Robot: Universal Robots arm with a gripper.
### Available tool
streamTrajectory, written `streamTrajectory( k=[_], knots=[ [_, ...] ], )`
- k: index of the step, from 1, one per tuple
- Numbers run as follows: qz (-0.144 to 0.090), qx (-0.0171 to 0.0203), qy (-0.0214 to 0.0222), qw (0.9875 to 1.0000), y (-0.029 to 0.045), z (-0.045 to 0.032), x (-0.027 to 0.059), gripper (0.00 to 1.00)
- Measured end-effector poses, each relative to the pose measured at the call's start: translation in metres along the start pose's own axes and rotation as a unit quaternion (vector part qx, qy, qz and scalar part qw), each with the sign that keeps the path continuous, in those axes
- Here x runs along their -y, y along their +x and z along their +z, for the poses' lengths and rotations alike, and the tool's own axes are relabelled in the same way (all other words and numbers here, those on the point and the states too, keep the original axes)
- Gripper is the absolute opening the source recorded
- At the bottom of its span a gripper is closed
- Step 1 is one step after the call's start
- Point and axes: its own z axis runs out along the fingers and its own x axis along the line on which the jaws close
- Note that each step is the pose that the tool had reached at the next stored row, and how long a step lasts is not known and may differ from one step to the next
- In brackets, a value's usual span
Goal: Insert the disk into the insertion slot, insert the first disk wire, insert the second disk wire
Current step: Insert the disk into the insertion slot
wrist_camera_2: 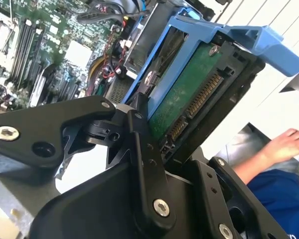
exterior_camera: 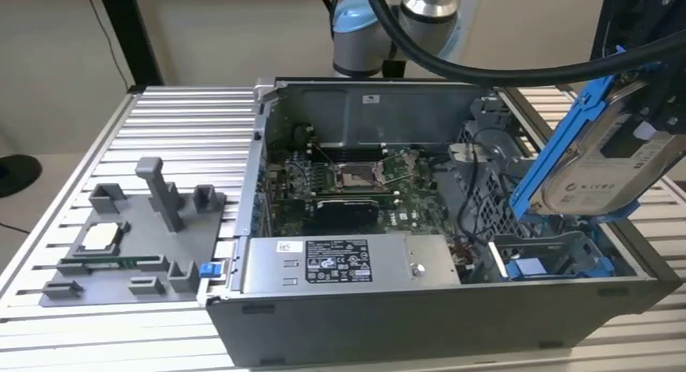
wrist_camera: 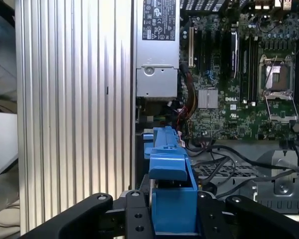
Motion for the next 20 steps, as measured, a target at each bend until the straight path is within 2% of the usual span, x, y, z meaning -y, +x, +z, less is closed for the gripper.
streamTrajectory(
  k=[6,20],
  knots=[
    [0.000,0.0000,0.0000,1.0000,-0.0012,0.0036,0.0017,0.00],
    [0.000,0.0000,0.0000,1.0000,-0.0032,0.0055,0.0019,0.00]
  ],
)
